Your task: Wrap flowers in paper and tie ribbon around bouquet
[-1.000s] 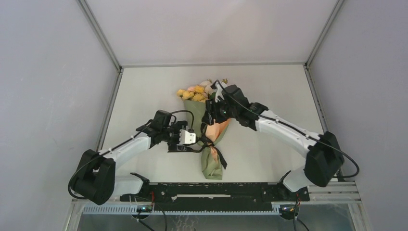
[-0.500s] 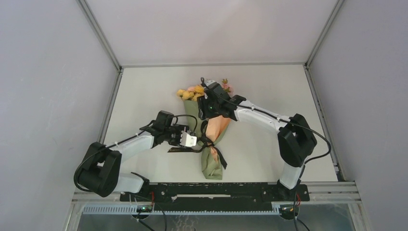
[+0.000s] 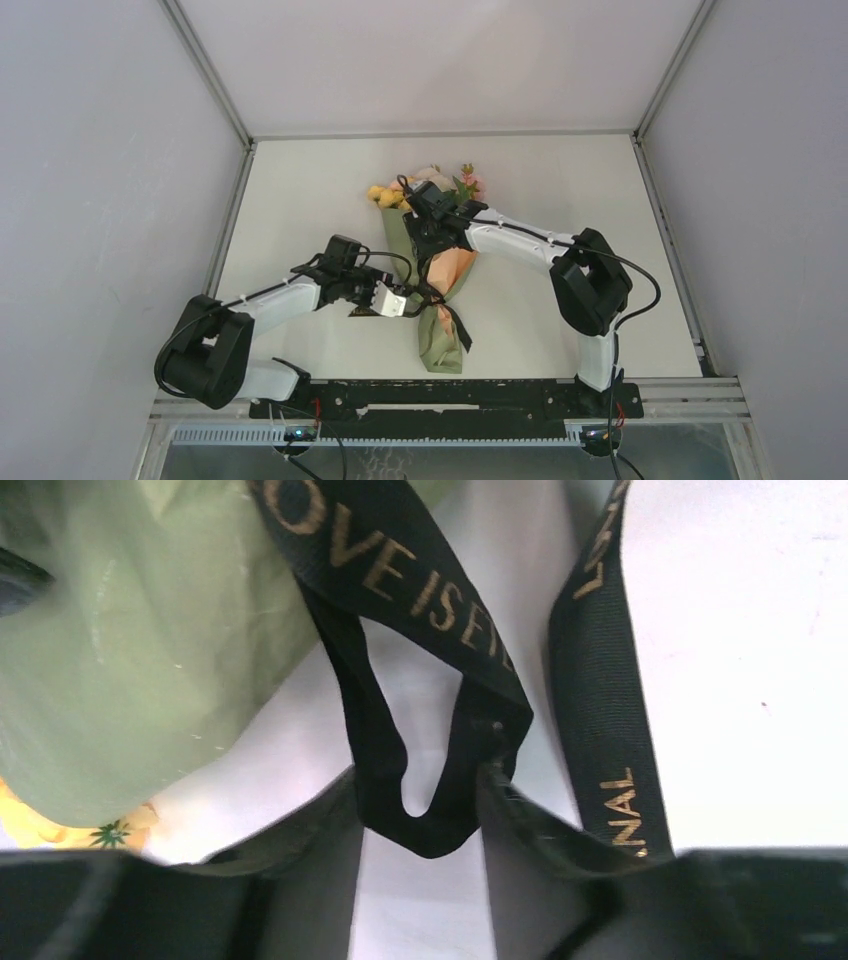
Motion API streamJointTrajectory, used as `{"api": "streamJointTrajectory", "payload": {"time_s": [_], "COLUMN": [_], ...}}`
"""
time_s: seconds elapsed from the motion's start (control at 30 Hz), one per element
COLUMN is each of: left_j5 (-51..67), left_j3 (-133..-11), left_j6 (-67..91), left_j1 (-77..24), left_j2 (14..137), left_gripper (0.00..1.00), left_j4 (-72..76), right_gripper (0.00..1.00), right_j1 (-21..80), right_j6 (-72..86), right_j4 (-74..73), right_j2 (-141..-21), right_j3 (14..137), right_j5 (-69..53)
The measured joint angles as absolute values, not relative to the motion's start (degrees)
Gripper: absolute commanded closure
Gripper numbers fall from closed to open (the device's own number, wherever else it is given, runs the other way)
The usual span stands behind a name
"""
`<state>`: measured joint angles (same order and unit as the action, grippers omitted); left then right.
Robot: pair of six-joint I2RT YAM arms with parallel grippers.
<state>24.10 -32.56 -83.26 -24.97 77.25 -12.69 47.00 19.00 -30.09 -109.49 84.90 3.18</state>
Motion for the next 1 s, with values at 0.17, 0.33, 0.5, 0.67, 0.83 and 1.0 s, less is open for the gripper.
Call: {"api": "streamJointTrajectory", "payload": {"time_s": [0.17, 0.33, 0.5, 0.67, 0.83, 1.0], "left_j5": [23.6, 23.6, 23.4, 21.7, 21.3, 21.0], "left_j3": [-31.6, -31.6, -31.6, -31.6, -31.6, -31.6], "left_j6": [-84.2, -83.9, -82.8, -82.0, -81.4, -81.6], "left_j1": [-25.1, -26.4, -27.3, -27.3, -28.0, -29.2], "left_j2": [77.3, 76.6, 73.7, 71.8, 69.9, 69.8], "left_gripper": [0.99, 1.0, 1.0, 1.0, 1.0, 1.0], "left_j4": [-14.0, -14.5, -16.4, -17.9, -19.4, -19.1], "right_gripper": [0.96, 1.0, 1.0, 1.0, 1.0, 1.0], "right_j1": [47.0, 46.9, 46.1, 45.0, 43.5, 40.2], "right_j6": [18.2, 18.2, 18.6, 20.0, 21.8, 24.6], "right_j4": [-31.2, -31.2, -28.9, -25.5, -22.4, -19.6], "right_j2": [-109.8, -109.4, -103.3, -91.5, -85.8, -84.4], "right_j3": [85.8, 85.9, 81.7, 74.1, 67.6, 58.0], "right_j5": [2.2, -0.6, -3.9, -7.4, -9.3, -11.6]}}
